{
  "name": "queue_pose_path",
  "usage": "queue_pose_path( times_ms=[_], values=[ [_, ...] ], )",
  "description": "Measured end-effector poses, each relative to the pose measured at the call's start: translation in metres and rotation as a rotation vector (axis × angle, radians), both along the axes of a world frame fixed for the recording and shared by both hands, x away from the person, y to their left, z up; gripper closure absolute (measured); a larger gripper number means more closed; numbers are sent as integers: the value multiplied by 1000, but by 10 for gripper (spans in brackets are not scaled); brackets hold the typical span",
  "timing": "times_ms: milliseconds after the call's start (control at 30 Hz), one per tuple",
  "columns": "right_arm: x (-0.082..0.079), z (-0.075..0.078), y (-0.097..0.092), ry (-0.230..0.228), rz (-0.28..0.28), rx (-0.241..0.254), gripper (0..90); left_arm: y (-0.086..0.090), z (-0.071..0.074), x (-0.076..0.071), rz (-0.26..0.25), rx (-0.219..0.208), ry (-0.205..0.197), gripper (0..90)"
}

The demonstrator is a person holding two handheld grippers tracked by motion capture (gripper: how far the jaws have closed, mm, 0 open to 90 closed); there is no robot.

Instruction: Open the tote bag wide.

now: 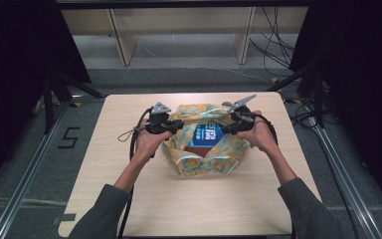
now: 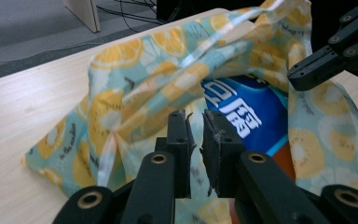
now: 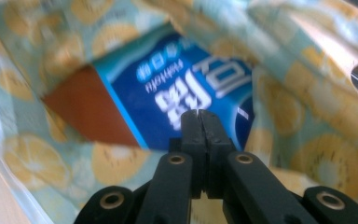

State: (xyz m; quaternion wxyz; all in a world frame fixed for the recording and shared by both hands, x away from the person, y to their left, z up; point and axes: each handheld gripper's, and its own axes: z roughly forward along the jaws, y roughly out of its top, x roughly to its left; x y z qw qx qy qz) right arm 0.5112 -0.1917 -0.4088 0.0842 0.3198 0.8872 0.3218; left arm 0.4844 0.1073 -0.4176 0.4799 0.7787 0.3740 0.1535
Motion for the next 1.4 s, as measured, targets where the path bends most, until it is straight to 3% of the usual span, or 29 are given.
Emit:
queue_pose_path(
  times_ms=[100, 133, 300, 600, 700, 767, 833, 867, 1033, 1100, 1133, 1200, 1333, 1400],
  values=[
    [-10, -3, -6, -8, 11, 10, 900, 5, -4, -9, -5, -24, 2, 801],
    [-15, -4, -8, -34, -11, 27, 900, 7, -5, -12, -6, -18, 3, 801],
    [-35, 2, -25, -83, 6, 51, 900, 15, -12, -26, -18, -19, 11, 800],
    [-60, -7, -44, -93, -16, 90, 900, 22, -17, -46, -34, -29, 8, 775],
    [-62, -10, -46, -115, -12, 92, 900, 22, -17, -49, -39, -32, 7, 764],
    [-64, -8, -49, -98, -21, 87, 893, 22, -16, -51, -43, -20, 0, 757],
    [-64, -8, -50, -124, -22, 101, 889, 22, -17, -53, -40, -33, 0, 747],
    [-65, -8, -50, -114, -21, 100, 882, 23, -17, -53, -46, -31, -1, 742],
    [-69, -10, -51, -125, -20, 110, 824, 27, -17, -61, -45, -15, -1, 694],
    [-71, -10, -52, -120, -7, 113, 804, 27, -17, -63, -50, -31, -6, 681],
    [-73, -10, -52, -123, -29, 126, 798, 28, -16, -63, -54, -17, -12, 673],
    [-73, -9, -54, -143, -31, 122, 778, 28, -17, -65, -60, -30, -14, 662],
    [-78, -8, -55, -125, -48, 133, 733, 29, -17, -69, -63, -23, -15, 630],
    [-79, -9, -55, -146, -41, 136, 712, 30, -19, -71, -64, -29, -9, 612]
  ],
)
